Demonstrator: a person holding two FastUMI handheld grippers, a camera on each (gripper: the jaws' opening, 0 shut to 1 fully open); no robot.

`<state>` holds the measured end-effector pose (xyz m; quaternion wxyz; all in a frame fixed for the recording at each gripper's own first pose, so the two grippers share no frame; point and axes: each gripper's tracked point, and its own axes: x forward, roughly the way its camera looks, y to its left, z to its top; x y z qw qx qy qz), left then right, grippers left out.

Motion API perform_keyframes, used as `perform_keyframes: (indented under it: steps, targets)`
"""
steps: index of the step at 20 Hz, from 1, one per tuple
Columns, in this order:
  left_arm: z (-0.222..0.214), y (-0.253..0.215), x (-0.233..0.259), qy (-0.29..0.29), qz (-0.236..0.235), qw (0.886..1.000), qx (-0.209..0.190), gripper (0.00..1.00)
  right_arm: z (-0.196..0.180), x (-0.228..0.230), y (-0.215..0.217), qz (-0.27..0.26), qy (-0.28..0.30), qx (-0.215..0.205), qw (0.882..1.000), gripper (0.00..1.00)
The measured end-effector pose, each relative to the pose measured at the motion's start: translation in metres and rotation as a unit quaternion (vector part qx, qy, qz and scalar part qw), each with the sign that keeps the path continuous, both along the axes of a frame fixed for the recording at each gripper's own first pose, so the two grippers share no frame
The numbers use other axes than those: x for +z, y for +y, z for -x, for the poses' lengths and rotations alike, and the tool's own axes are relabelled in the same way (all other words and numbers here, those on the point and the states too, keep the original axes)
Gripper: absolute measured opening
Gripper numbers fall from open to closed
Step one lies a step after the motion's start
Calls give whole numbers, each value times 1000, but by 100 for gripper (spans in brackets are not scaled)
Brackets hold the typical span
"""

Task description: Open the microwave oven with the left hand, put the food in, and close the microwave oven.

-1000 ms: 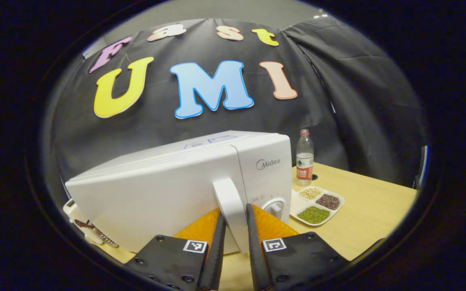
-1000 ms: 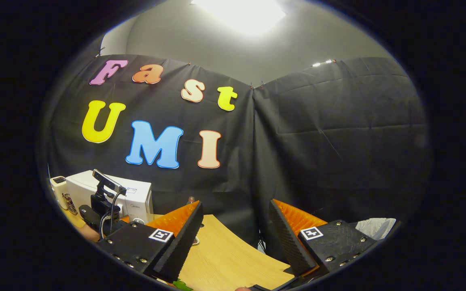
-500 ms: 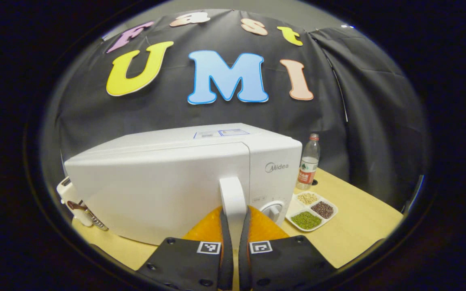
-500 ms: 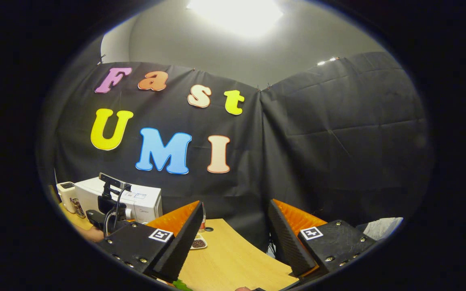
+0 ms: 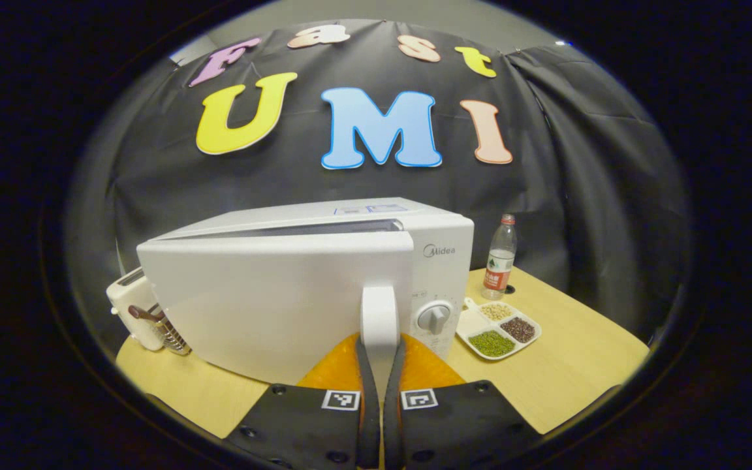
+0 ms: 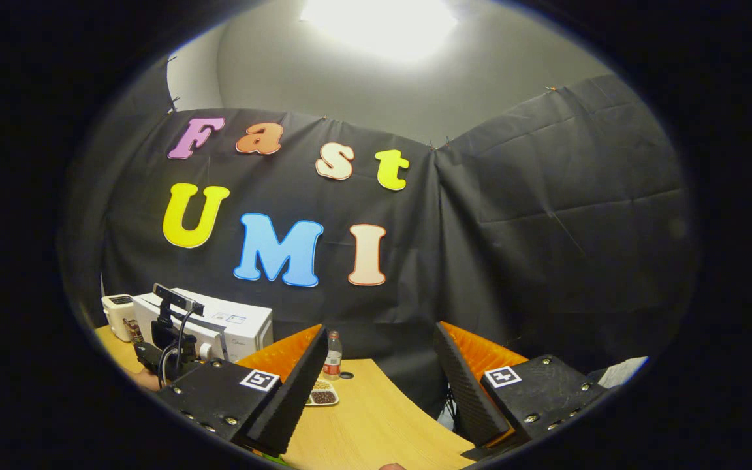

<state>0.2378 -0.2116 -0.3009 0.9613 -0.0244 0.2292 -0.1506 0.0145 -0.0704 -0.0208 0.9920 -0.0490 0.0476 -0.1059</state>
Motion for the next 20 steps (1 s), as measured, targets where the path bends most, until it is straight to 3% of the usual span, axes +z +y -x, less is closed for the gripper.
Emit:
perform_keyframes:
  steps: [2, 3, 13, 17, 20]
  targets:
    - [12, 8, 3, 3, -2, 1000, 4, 13, -1, 0, 3, -11, -5, 19, 1000, 98]
    - [19, 12, 5, 1, -4, 1000, 7, 9, -1, -1, 7, -17, -5, 30, 999, 98]
    - [99, 79, 17, 9, -19, 998, 61, 10, 4, -6, 36, -64, -8, 143, 988, 98]
    - [128, 116, 21, 9, -29, 996, 88, 13, 11, 4, 57, -62, -24, 179, 982, 98]
    - [148, 149, 22, 9, -29, 994, 109, 10, 15, 14, 77, -63, -35, 195, 978, 98]
